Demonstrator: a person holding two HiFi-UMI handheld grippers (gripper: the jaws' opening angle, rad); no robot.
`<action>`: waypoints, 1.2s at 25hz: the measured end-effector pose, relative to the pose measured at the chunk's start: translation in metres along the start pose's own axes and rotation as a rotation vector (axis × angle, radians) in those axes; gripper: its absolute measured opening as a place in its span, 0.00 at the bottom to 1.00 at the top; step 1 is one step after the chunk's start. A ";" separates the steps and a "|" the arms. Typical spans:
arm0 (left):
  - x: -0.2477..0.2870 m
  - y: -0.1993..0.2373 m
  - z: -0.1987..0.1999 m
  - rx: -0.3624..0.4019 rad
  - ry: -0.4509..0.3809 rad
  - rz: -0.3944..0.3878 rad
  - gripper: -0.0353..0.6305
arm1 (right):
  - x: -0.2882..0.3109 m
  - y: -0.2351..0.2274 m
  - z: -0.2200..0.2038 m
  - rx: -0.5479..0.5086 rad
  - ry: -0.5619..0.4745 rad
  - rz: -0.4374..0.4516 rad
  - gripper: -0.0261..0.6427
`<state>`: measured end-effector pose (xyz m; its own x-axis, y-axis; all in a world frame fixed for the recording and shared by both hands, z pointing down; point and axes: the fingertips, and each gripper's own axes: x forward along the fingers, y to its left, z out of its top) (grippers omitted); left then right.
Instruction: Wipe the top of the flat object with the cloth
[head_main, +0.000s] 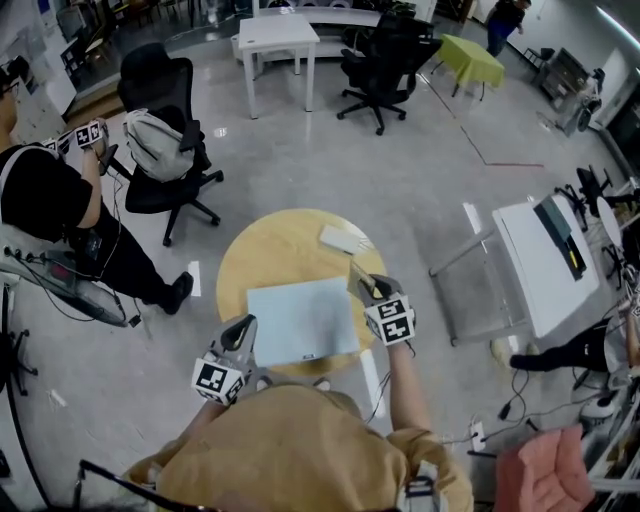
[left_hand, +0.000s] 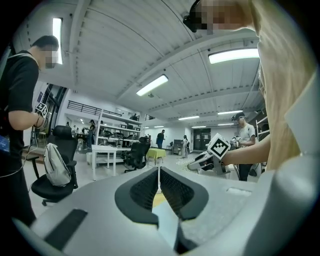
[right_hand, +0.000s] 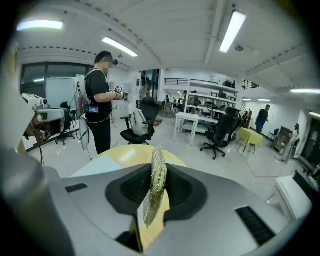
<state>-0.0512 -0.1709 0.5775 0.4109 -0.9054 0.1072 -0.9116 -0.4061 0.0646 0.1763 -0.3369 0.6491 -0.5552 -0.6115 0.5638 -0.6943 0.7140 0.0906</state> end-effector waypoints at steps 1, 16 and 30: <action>-0.001 0.000 0.000 0.009 0.003 -0.001 0.07 | -0.004 0.007 0.011 -0.013 -0.028 0.000 0.14; -0.045 0.025 0.028 0.057 -0.058 0.055 0.06 | -0.090 0.117 0.133 -0.152 -0.400 0.000 0.14; -0.087 0.032 0.040 0.080 -0.105 0.099 0.06 | -0.159 0.182 0.171 -0.240 -0.565 -0.013 0.14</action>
<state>-0.1168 -0.1104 0.5303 0.3186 -0.9479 0.0045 -0.9476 -0.3187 -0.0209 0.0600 -0.1680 0.4351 -0.7500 -0.6599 0.0451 -0.6166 0.7221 0.3136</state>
